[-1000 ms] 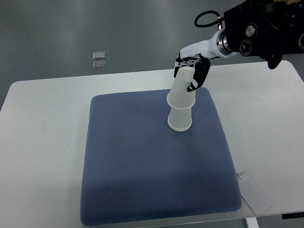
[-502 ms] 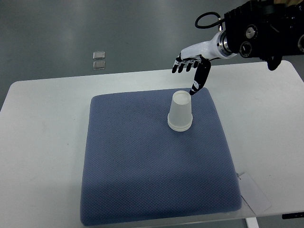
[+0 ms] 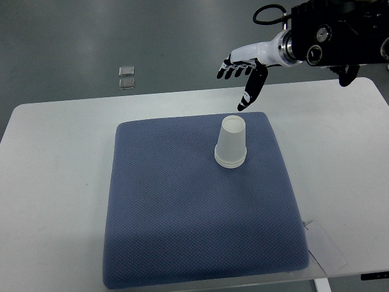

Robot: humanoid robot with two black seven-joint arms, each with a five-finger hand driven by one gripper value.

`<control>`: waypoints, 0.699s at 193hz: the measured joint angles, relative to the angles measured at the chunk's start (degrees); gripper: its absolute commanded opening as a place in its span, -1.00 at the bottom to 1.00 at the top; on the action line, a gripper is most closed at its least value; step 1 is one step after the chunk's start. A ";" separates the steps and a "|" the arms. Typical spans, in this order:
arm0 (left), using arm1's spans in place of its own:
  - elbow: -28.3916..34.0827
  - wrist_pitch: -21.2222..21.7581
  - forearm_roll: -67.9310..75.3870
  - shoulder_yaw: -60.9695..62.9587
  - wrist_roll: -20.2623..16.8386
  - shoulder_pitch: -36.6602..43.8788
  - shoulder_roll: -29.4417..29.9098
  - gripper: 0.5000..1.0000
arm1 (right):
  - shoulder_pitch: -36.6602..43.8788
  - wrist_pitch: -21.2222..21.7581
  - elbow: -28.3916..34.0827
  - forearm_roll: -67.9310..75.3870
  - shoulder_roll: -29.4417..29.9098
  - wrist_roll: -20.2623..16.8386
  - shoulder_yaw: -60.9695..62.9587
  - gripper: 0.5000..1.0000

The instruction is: Stack paper cups

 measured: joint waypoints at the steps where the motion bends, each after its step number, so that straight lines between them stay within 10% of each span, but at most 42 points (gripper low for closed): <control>1: 0.00 0.00 0.00 0.00 0.00 0.00 0.00 1.00 | -0.18 -0.15 -0.16 0.28 -0.04 0.00 0.20 0.57; 135: 0.00 0.00 0.00 0.00 -0.02 0.01 0.00 1.00 | -42.12 -12.66 -16.31 20.19 -6.56 9.59 54.43 0.57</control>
